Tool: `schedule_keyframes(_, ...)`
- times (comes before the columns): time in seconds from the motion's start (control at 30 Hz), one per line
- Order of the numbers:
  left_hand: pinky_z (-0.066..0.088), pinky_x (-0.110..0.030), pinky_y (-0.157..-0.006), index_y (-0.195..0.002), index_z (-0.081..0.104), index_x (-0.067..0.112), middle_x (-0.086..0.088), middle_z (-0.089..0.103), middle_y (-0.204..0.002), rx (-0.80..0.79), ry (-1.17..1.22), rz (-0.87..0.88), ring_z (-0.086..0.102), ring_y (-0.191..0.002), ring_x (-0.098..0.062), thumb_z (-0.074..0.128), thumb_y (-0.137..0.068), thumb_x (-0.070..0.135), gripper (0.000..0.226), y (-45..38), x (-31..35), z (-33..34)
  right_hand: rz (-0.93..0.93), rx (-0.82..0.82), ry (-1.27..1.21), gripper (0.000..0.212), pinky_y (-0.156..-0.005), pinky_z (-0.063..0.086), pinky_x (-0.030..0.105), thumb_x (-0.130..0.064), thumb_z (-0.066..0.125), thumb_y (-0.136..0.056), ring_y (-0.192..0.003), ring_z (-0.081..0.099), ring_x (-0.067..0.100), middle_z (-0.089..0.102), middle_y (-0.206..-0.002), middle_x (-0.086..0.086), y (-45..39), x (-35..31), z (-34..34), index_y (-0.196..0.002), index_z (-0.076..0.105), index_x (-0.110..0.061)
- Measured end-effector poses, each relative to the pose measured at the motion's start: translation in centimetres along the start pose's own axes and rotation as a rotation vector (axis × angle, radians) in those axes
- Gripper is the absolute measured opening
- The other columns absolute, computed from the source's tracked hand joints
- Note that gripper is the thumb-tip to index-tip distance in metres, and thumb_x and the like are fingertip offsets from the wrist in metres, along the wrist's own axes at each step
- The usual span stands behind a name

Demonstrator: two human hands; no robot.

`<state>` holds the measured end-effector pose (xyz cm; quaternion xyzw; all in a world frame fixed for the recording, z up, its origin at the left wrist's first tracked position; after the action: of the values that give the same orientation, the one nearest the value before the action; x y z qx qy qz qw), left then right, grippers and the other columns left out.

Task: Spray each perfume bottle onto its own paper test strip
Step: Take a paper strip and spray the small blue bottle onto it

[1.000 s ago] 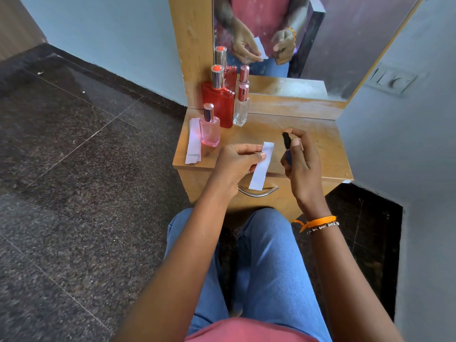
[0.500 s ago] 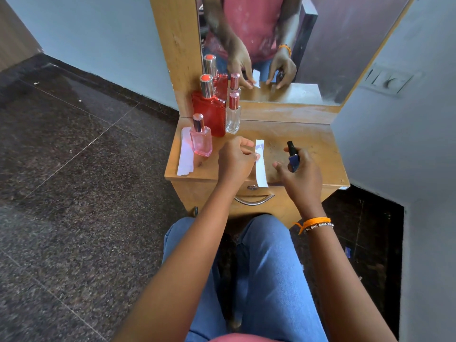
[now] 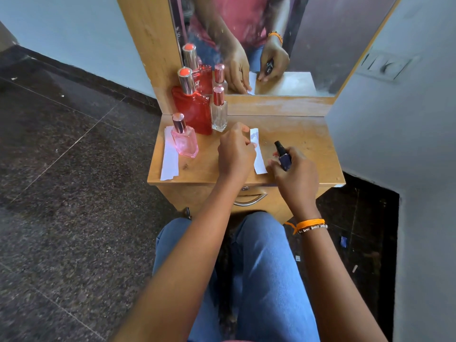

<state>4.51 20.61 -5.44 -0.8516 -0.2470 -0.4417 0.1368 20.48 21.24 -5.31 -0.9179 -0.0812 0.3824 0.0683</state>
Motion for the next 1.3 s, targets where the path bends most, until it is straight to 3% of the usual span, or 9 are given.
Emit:
schedule_keyframes(0.37,0.043,-0.024,-0.077,-0.11,0.061,0.013,-0.005,0.057,-0.106,0.052,0.001,0.129,0.057,-0.087,-0.019,0.062,-0.082,0.001,0.031,1.4,1.6,-1.5,0.008,0.03,-0.128,0.017,-0.052,0.033,0.029,-0.022,0.068,-0.085,-0.064,0.049,0.018,0.057,-0.073,0.001,-0.1,0.1,-0.3,-0.094,0.065,-0.008)
schedule_keyframes(0.47,0.042,-0.009,-0.071,-0.107,0.067,0.018,0.003,0.065,-0.094,-0.111,0.106,0.186,0.059,-0.082,-0.005,0.058,-0.083,-0.001,0.032,3.3,1.9,-1.6,0.056,-0.007,-0.41,0.013,-0.052,0.034,0.015,-0.018,0.072,-0.083,-0.055,0.045,0.002,0.051,-0.063,-0.009,0.1,-0.1,-0.7,-0.089,0.065,-0.009)
schedule_keyframes(0.57,0.042,0.0,-0.071,-0.106,0.07,0.021,0.008,0.07,-0.091,-0.271,0.24,0.163,0.064,-0.083,0.004,0.064,-0.08,0.001,0.033,5.6,2.0,-1.7,0.077,-0.12,-0.589,0.016,-0.052,0.032,0.01,-0.018,0.073,-0.082,-0.052,0.038,0.0,0.044,-0.06,-0.01,0.8,-0.9,-0.6,-0.087,0.065,-0.005)
schedule_keyframes(0.67,0.047,-0.006,-0.074,-0.103,0.07,0.024,0.006,0.074,-0.095,-0.25,0.303,0.173,0.066,-0.088,0.002,0.069,-0.077,0.006,0.032,6.4,2.3,-2.5,0.115,-0.213,-0.72,0.012,-0.053,0.037,0.011,-0.016,0.072,-0.082,-0.056,0.043,0.005,0.049,-0.06,-0.006,1.4,-1.8,-0.6,-0.081,0.063,-0.008)
schedule_keyframes(0.8,0.051,-0.017,-0.081,-0.101,0.068,0.024,0.001,0.074,-0.094,-0.222,0.333,0.165,0.067,-0.092,-0.005,0.073,-0.074,0.01,0.03,6.6,2.1,-3.4,0.2,-0.279,-0.844,0.014,-0.046,0.036,0.008,-0.009,0.068,-0.084,-0.043,0.044,-0.003,0.049,-0.043,-0.016,2.3,-2.7,-0.6,-0.074,0.059,-0.015)
schedule_keyframes(0.9,0.05,-0.017,-0.083,-0.107,0.067,0.025,-0.001,0.073,-0.093,-0.241,0.35,0.191,0.068,-0.092,-0.007,0.074,-0.073,0.01,0.038,6.7,2.0,-3.9,0.241,-0.319,-0.891,0.011,-0.045,0.031,0.015,-0.012,0.069,-0.083,-0.044,0.038,0.002,0.044,-0.049,-0.009,2.9,-3.0,-0.5,-0.074,0.062,-0.014)
schedule_keyframes(1.1,0.054,-0.041,-0.088,-0.096,0.07,0.035,-0.005,0.074,-0.095,-0.235,0.519,0.161,0.069,-0.093,-0.016,0.072,-0.073,0.007,0.036,7.3,1.7,-4.5,0.304,-0.385,-1.073,0.016,-0.041,0.029,0.014,-0.015,0.069,-0.081,-0.038,0.033,0.001,0.039,-0.044,-0.012,3.6,-4.0,0.1,-0.076,0.054,-0.011)
schedule_keyframes(1.17,0.055,-0.039,-0.087,-0.099,0.07,0.029,-0.007,0.072,-0.097,-0.25,0.599,0.116,0.069,-0.094,-0.019,0.069,-0.077,0.004,0.033,7.5,1.6,-4.6,0.278,-0.388,-1.073,0.019,-0.042,0.025,0.015,-0.025,0.07,-0.075,-0.04,0.027,0.003,0.035,-0.047,-0.011,3.7,-4.3,0.0,-0.075,0.057,-0.011)
schedule_keyframes(1.3,0.055,-0.02,-0.078,-0.104,0.066,0.015,0.006,0.069,-0.087,-0.229,0.858,-0.085,0.066,-0.089,-0.012,0.061,-0.084,-0.001,0.026,7.4,0.7,-5.0,0.153,-0.29,-0.977,0.044,-0.047,0.027,0.015,-0.032,0.065,-0.084,-0.051,0.031,0.004,0.037,-0.06,-0.008,3.9,-4.3,-0.7,-0.108,0.059,0.004)
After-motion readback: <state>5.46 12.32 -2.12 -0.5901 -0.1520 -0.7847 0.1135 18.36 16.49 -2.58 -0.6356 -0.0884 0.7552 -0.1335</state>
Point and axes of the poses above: each hand's wrist, its own y-axis away from the middle knuckle, its own z-axis out of the palm, x = y × z, the point moved 8 cm from there along -y, towards the middle knuckle
